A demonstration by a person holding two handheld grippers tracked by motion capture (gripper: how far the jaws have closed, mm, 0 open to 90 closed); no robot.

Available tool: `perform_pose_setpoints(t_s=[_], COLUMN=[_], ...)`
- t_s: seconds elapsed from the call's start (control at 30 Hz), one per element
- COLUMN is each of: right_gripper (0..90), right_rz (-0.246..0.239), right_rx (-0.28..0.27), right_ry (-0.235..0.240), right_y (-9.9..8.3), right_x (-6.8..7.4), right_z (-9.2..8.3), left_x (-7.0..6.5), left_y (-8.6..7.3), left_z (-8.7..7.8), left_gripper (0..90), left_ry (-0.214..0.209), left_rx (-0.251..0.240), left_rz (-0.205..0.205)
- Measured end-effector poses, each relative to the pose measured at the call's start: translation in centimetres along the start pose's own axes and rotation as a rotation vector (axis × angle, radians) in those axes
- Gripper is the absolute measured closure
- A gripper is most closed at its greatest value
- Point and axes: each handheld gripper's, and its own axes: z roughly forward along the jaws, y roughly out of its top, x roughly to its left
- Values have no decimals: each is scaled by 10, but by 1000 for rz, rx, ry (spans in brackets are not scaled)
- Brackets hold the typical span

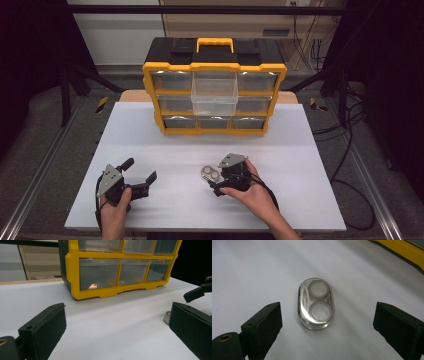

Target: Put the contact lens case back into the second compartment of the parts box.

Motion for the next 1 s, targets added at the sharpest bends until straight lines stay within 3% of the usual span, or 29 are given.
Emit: perform_pose_setpoints(t_s=[0.23,0.6,1.0], right_gripper=[88,116,357], right_rz=[-15,-19,-28], right_rx=[35,58,57], right_ry=[4,7,30], right_y=[8,9,12], right_x=[6,5,6], right_z=[16,26,29], left_x=[2,4,3], left_y=[0,0,0], left_z=[-1,-1,-1], left_gripper=[8,8,9], left_ry=[4,7,4], left_rx=[-2,-5,-4], left_rz=[-2,-7,-6])
